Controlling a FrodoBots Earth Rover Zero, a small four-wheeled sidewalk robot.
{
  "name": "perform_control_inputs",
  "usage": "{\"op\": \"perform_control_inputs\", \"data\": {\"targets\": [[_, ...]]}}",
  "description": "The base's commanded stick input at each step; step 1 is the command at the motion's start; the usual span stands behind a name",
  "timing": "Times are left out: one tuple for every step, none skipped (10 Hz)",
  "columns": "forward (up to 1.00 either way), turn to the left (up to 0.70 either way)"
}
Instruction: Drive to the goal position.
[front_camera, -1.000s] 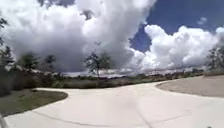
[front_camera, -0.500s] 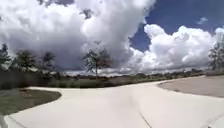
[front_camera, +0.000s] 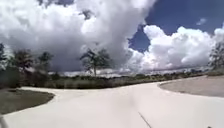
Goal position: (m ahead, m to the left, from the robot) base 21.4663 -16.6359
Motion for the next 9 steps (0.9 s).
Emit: {"op": "perform_control_inputs", "data": {"targets": [[0.85, 0.0], [0.85, 0.0], [0.85, 0.0], [0.85, 0.0], [0.85, 0.0], [0.85, 0.0], [0.85, 0.0], [0.85, 0.0], [0.85, 0.0]]}}
